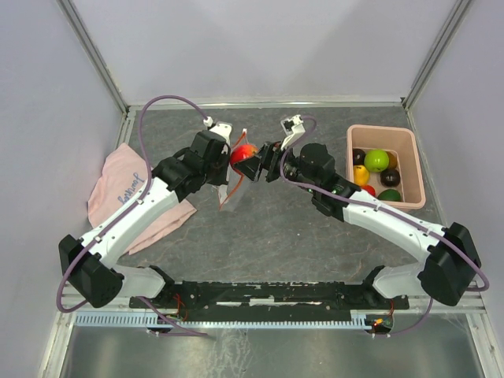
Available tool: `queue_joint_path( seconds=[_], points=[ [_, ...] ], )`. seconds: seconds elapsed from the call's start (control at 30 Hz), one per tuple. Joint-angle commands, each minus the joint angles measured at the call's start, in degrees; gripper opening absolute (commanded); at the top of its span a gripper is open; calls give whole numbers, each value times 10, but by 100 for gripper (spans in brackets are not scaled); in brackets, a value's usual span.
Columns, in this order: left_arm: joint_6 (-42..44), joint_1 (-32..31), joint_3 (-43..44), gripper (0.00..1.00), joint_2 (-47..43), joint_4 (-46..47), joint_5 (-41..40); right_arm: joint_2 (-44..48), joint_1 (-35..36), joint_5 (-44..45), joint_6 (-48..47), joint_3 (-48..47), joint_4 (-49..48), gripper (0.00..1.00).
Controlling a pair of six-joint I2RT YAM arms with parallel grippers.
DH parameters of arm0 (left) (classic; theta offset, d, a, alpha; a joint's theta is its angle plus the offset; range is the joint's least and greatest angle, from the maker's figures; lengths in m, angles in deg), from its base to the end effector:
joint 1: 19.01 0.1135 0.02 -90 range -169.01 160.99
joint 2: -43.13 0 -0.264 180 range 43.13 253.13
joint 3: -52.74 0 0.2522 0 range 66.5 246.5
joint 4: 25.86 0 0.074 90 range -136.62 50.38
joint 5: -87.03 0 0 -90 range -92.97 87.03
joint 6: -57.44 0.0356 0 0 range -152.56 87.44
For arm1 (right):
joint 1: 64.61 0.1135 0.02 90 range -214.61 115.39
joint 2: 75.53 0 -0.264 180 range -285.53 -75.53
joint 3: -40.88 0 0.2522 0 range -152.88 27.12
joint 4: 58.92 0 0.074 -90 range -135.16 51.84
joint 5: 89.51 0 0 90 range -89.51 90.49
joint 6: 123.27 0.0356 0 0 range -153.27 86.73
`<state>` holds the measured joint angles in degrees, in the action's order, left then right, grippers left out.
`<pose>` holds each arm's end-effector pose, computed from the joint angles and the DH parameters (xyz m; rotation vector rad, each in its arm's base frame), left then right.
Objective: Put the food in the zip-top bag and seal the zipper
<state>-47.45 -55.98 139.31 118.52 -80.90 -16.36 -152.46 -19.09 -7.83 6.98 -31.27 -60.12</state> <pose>0.2280 -0.1613 0.3426 0.3297 2.2942 -0.1868 0.2210 0.2324 0.3428 -0.2040 1.7783 1.2368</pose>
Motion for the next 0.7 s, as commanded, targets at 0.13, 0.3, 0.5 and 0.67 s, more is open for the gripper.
queue_joint_path(
  seconds=[0.13,0.3,0.5,0.67],
  points=[
    [-1,5,-2,3,-3,33,20,20,6,17,5,-7,-121,57],
    [-2,12,-8,3,-12,48,47,-5,7,20,8,-1,-137,57],
    [-3,15,-9,3,-13,50,56,-36,7,31,-19,-12,-91,57],
    [-4,20,-10,3,-16,54,71,-55,7,34,-40,-15,-54,58]
  ],
)
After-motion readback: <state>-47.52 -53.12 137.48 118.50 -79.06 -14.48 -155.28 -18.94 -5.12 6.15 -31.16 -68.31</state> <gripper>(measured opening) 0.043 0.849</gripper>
